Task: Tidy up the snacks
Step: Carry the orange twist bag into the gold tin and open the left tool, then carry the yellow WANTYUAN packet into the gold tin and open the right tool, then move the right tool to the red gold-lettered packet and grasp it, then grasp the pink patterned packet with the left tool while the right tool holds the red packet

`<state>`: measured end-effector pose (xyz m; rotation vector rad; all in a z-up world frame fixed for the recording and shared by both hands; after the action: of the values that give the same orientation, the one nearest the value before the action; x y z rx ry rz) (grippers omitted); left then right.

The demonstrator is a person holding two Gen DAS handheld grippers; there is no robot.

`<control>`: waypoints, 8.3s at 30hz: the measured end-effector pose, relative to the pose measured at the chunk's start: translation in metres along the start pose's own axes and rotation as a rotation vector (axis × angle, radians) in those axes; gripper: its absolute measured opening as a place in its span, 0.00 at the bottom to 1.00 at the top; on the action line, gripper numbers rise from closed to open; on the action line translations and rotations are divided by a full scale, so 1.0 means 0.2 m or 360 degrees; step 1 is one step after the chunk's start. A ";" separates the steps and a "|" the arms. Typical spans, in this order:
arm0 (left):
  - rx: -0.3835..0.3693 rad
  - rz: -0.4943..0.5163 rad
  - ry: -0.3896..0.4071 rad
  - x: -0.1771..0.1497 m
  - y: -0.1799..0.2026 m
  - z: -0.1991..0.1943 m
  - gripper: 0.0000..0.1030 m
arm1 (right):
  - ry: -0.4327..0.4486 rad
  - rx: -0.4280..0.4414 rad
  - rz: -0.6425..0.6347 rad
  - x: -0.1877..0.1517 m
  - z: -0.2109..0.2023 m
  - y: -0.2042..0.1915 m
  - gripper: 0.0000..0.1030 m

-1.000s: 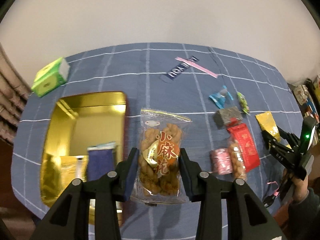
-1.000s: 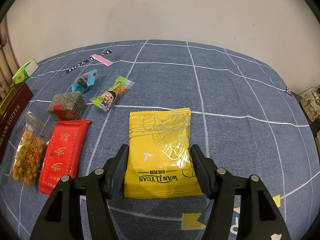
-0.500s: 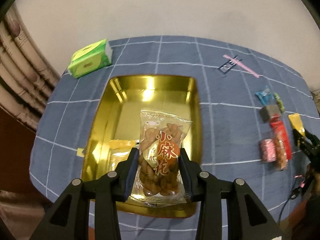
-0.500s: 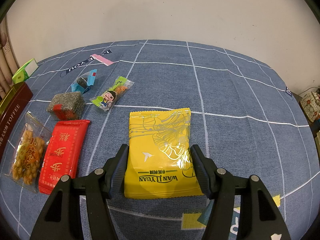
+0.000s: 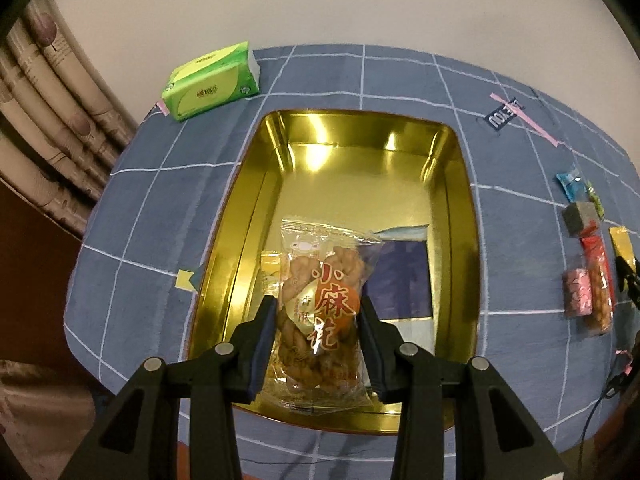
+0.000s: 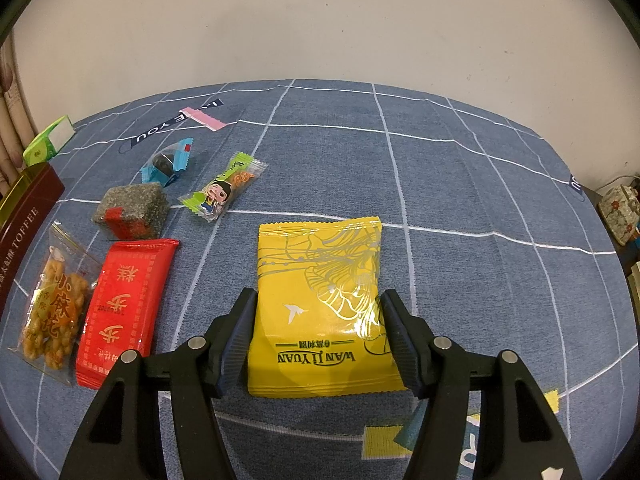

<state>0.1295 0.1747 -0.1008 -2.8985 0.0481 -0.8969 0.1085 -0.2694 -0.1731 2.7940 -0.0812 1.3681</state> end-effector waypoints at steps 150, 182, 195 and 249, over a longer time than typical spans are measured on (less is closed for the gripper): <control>0.0428 -0.0704 0.0170 -0.29 -0.72 -0.27 0.50 | -0.0165 0.0734 -0.0415 0.13 -0.27 -2.11 0.67; 0.0376 -0.0429 0.0253 -0.19 -0.36 -0.37 0.50 | -0.0105 0.0134 -0.0095 0.18 -0.24 -0.49 0.69; 0.0079 -0.0170 0.0204 -0.12 0.27 -0.30 0.50 | -0.0211 0.0222 0.0005 0.00 -0.10 -0.50 0.69; -0.0425 0.0199 -0.0049 -0.09 1.33 0.08 0.50 | 0.0025 0.0133 0.0087 0.03 -0.04 -0.16 0.41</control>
<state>0.1243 -0.0870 -0.1529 -3.1077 0.3701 -0.8856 0.1073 -0.2369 -0.1632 2.8689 -0.1027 1.4382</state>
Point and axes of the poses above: each gripper's, at about its wrist camera, not at the fingertips, and z roughly the way its jaws point, y to its right, x to its top, the point moved 8 cm from there along z, roughly the way its jaws point, and after that the axes turned 13 degrees about y, right-handed, at the moved point
